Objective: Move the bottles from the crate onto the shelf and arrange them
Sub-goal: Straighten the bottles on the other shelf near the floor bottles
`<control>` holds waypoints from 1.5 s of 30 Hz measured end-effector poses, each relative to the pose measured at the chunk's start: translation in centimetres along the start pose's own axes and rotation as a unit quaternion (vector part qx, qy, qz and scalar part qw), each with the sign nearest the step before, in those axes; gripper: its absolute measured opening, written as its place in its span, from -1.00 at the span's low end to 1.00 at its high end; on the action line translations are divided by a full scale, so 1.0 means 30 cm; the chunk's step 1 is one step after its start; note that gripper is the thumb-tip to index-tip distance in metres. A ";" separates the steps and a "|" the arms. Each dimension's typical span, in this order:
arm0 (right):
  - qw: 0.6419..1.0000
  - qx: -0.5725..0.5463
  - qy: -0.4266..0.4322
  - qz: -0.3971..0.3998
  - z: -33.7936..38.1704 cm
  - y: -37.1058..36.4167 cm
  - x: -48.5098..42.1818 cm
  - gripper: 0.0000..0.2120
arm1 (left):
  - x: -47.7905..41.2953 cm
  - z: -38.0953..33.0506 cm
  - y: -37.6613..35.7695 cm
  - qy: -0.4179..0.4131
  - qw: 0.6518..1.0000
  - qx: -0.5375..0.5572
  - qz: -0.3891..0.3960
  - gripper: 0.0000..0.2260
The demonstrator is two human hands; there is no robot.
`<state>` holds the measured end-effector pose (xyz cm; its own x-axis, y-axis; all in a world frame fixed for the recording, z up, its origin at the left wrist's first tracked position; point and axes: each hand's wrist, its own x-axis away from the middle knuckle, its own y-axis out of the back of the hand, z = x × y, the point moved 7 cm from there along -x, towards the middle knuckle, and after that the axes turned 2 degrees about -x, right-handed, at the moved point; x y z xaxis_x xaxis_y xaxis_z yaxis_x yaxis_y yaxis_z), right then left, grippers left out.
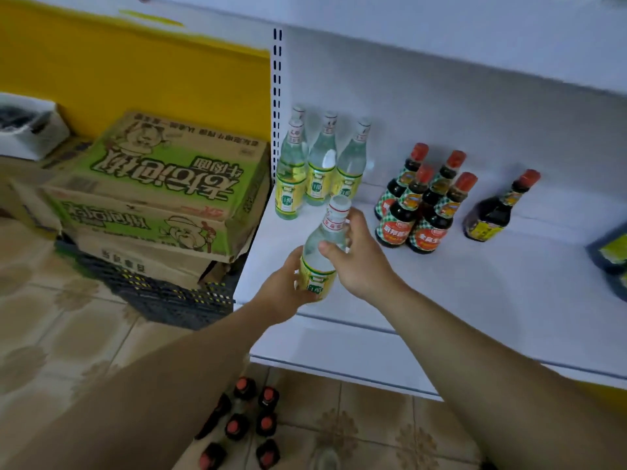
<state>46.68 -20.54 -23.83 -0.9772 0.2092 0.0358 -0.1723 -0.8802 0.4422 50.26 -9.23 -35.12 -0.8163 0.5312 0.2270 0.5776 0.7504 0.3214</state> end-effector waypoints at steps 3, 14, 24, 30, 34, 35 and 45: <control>1.000 0.011 0.008 0.013 -0.053 -0.020 -0.067 -0.49 | -0.080 0.065 -0.001 0.020 0.999 -0.028 -0.019 -0.36; 0.997 0.041 0.052 -0.034 -0.103 -0.015 -0.356 -0.51 | -0.330 0.099 0.061 0.016 0.991 0.009 -0.136 -0.32; 0.995 0.036 0.041 -0.087 -0.152 0.014 -0.575 -0.62 | -0.478 0.090 0.141 -0.027 0.969 -0.031 -0.242 -0.04; 0.994 0.046 0.033 -0.096 -0.158 0.019 -0.639 -0.56 | -0.510 0.063 0.162 -0.012 0.959 -0.031 -0.282 -0.08; 0.994 0.041 0.028 -0.094 -0.159 0.014 -0.668 -0.54 | -0.529 0.052 0.183 0.013 0.951 0.004 -0.308 -0.20; 0.994 0.038 0.027 -0.094 -0.157 0.014 -0.672 -0.54 | -0.532 0.049 0.186 0.019 0.950 0.009 -0.310 -0.22; 0.995 0.053 -0.028 -0.074 -0.101 0.024 -0.568 -0.41 | -0.403 0.004 0.250 0.038 0.989 -0.029 -0.136 -0.33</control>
<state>62.83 -26.01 -26.84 -0.9331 0.3594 0.0127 -0.2963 -0.7883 0.5392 64.46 -9.97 -35.58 -0.9409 0.2792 0.1918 0.3364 0.8364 0.4328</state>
